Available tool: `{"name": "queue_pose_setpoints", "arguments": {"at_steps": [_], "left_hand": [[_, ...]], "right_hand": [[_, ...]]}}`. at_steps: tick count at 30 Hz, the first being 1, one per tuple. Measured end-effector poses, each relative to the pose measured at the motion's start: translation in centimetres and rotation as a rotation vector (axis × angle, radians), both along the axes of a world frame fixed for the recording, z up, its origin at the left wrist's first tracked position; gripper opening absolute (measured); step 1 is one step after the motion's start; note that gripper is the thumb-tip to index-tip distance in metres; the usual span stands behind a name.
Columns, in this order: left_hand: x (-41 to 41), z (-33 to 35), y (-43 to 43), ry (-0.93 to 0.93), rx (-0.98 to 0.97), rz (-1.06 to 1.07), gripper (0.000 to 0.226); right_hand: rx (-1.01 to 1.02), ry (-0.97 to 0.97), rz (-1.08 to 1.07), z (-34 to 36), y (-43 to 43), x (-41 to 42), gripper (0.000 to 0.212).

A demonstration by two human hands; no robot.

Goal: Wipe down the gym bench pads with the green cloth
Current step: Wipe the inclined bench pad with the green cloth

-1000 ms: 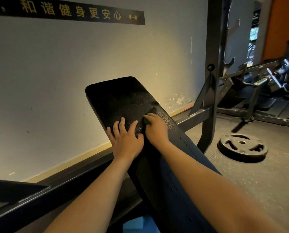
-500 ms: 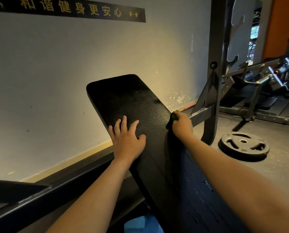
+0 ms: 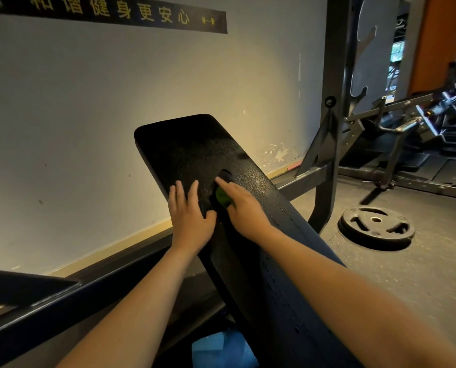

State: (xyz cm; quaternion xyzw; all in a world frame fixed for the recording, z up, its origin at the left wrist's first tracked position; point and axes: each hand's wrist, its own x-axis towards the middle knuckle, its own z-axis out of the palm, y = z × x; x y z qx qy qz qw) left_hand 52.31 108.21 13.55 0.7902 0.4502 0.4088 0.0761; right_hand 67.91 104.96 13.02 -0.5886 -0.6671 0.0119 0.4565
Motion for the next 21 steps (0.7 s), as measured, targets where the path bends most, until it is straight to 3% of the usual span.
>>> {"name": "queue_pose_setpoints", "arguments": {"at_steps": [2,7,10,14,21], "left_hand": [[-0.3,-0.9,-0.5,-0.110,-0.066,0.014,0.087],[-0.3,-2.0,-1.7,-0.389,-0.293,0.031,0.101],[-0.1,-2.3,-1.6,-0.447,-0.290,0.003,0.100],[0.0,-2.5,-1.4,-0.505,-0.322,-0.054,0.099],[-0.4,-2.4,-1.3,-0.553,-0.342,-0.102,0.098]], "right_hand": [[-0.053,0.057,-0.099,0.2,-0.2,2.1,0.079],[-0.111,0.266,-0.384,-0.5,-1.1,8.4,0.061],[-0.145,0.433,-0.488,-1.3,-1.1,8.7,0.057],[-0.059,0.352,-0.434,-0.8,-0.9,6.4,0.060],[0.022,0.125,-0.079,0.4,-0.3,-2.8,0.058]]}}
